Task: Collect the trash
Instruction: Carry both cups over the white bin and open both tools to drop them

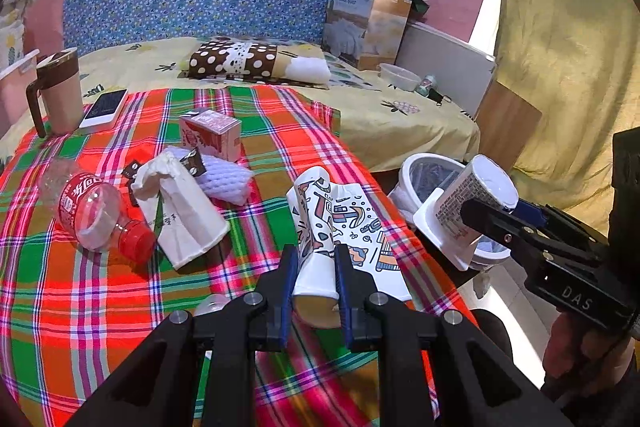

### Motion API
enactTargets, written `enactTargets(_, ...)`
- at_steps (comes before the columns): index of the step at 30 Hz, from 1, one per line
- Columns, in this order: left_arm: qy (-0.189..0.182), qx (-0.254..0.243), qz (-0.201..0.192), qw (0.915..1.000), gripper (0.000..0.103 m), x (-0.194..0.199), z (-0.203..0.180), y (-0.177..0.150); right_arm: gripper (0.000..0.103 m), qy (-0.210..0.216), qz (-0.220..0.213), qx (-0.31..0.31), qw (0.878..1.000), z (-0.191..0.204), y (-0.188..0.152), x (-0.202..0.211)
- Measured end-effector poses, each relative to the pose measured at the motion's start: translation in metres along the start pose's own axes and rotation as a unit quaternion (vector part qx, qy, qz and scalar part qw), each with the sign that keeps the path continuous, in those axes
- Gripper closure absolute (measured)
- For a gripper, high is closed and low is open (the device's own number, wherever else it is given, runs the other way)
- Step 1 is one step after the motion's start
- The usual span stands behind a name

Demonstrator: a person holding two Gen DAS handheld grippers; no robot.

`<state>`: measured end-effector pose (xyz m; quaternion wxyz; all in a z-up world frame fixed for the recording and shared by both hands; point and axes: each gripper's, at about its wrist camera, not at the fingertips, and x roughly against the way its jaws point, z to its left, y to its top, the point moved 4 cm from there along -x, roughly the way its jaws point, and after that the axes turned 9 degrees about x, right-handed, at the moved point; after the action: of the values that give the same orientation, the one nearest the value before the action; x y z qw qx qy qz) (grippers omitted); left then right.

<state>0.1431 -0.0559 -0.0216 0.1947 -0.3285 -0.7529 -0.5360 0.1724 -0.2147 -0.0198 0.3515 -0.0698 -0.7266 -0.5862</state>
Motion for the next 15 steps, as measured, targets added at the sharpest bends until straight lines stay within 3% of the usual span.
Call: enactTargets(15, -0.035, -0.042, 0.008, 0.9985, 0.084, -0.021, -0.053, 0.006, 0.051, -0.036, -0.004, -0.024, 0.999, -0.031, -0.014, 0.017)
